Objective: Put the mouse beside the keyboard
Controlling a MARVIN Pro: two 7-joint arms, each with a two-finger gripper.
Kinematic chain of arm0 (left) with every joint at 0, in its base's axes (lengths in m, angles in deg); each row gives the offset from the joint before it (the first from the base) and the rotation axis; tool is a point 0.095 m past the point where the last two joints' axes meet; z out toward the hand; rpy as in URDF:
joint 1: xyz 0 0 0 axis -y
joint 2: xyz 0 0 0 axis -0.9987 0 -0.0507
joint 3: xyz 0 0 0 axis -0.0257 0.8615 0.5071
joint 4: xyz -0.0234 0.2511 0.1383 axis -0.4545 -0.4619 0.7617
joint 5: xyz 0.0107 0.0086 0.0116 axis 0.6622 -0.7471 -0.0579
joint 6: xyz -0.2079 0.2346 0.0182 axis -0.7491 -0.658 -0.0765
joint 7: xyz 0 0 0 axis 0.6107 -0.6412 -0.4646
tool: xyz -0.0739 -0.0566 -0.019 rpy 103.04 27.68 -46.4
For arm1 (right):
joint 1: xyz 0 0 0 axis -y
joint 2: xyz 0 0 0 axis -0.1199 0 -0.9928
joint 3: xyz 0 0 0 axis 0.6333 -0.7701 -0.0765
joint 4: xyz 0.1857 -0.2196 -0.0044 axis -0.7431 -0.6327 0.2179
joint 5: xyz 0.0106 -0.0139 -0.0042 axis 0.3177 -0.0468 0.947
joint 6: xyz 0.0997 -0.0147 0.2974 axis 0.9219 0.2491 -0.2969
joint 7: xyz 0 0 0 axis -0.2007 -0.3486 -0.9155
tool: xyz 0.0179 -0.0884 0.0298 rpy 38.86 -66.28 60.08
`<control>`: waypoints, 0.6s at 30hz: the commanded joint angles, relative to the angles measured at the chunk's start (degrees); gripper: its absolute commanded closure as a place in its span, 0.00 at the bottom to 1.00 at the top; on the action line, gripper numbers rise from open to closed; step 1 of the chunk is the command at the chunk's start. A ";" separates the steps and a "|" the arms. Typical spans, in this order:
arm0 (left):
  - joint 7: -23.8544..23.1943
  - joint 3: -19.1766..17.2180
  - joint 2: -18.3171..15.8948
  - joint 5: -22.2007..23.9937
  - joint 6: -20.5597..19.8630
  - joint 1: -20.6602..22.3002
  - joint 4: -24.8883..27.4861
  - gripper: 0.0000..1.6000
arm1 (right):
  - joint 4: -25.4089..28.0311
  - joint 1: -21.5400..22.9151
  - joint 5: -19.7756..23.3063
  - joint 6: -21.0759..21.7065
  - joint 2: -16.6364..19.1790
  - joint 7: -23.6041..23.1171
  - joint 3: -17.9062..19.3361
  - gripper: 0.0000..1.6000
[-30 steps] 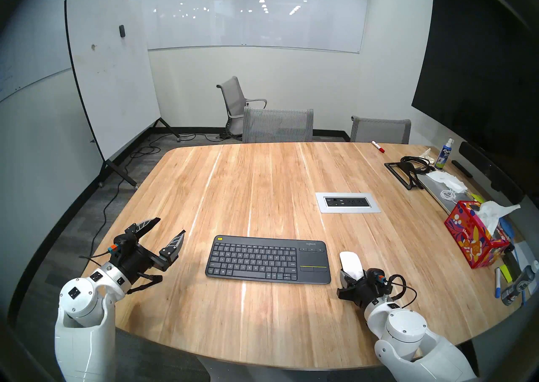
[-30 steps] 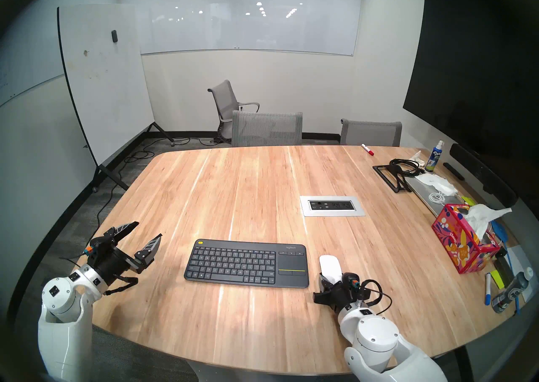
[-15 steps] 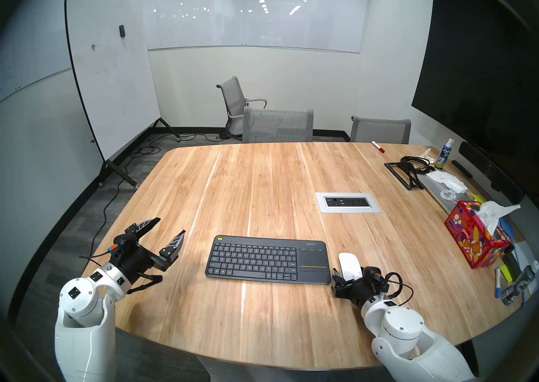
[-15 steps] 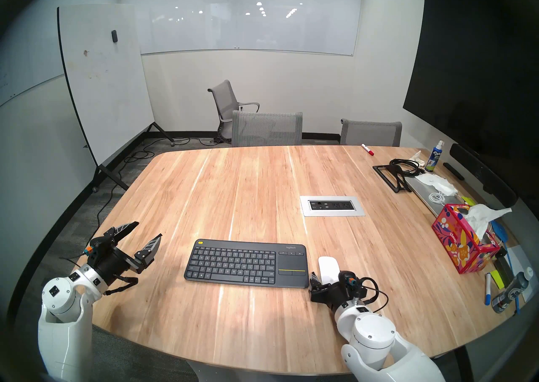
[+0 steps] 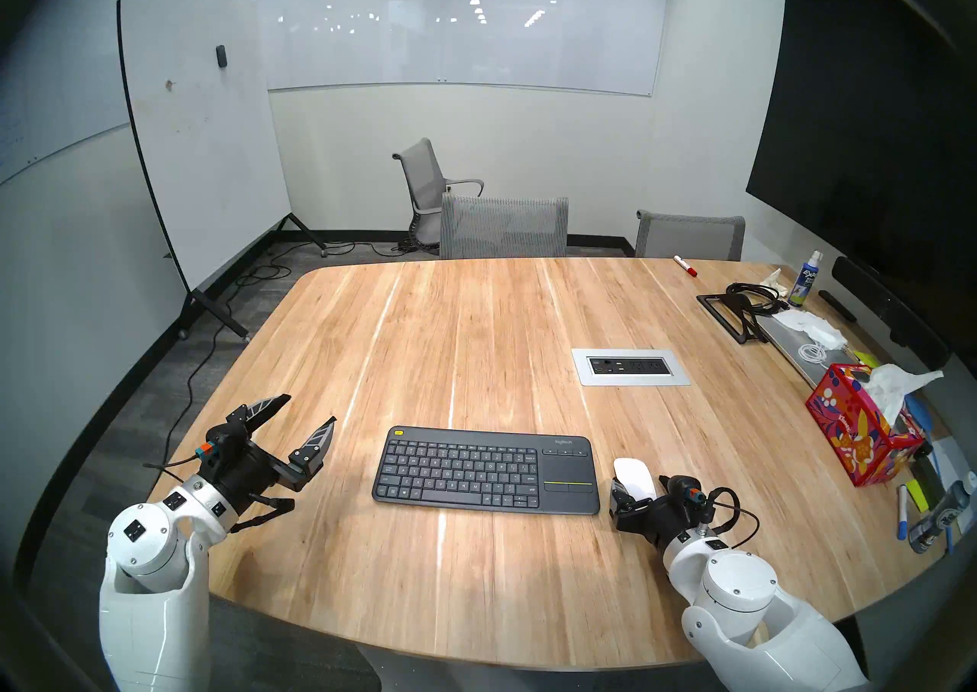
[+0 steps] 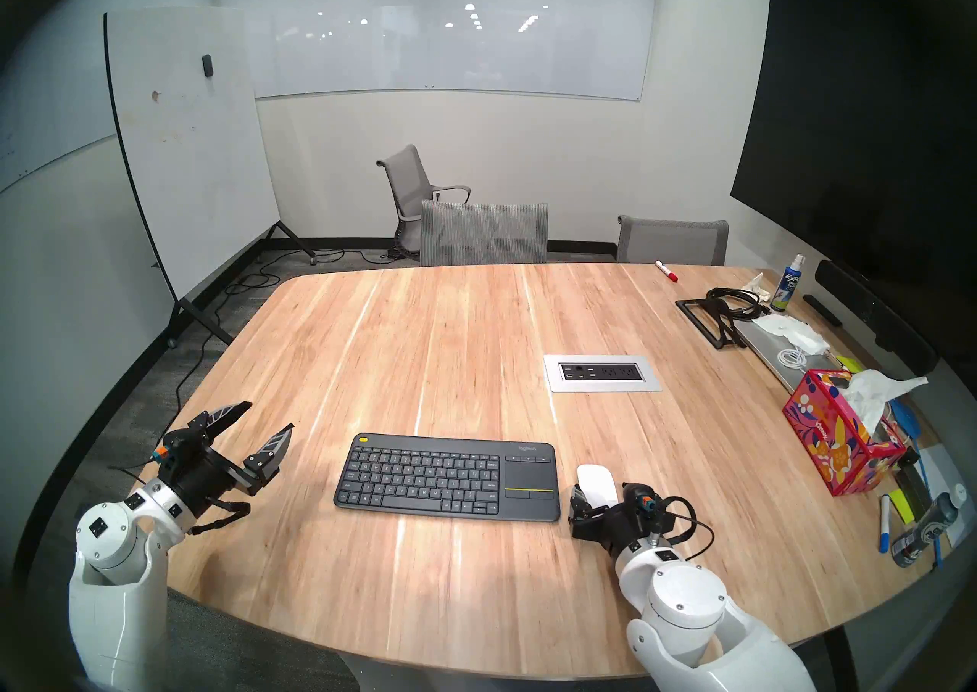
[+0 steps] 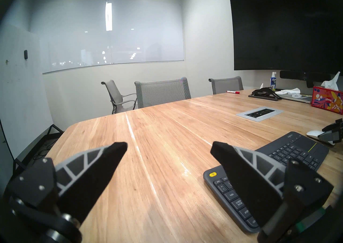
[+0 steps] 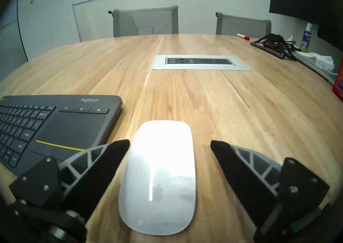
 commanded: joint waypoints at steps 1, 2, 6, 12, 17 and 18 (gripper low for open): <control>-0.01 0.12 0.04 -0.03 0.07 0.04 0.82 0.00 | 6.43 -4.26 -0.60 -3.81 3.24 -2.67 2.16 0.00; -0.04 0.12 0.03 -0.02 0.08 0.06 0.78 0.00 | 7.94 -5.35 -1.56 -6.06 3.89 -3.89 2.39 0.00; -0.07 0.11 0.02 -0.01 0.10 0.09 0.73 0.00 | 11.00 -9.13 -5.97 -9.82 4.98 -4.65 3.46 0.00; -0.11 0.10 0.03 -0.01 0.10 0.11 0.71 0.00 | 12.04 -12.91 -11.90 -14.74 6.37 -3.50 2.42 0.00; -0.15 0.09 0.04 0.00 0.11 0.14 0.67 0.00 | 12.08 -16.00 -15.65 -18.99 6.02 -2.63 1.72 0.00; -0.16 0.09 0.04 0.00 0.11 0.14 0.67 0.00 | 12.29 -16.74 -16.73 -19.86 6.28 -2.46 1.72 0.00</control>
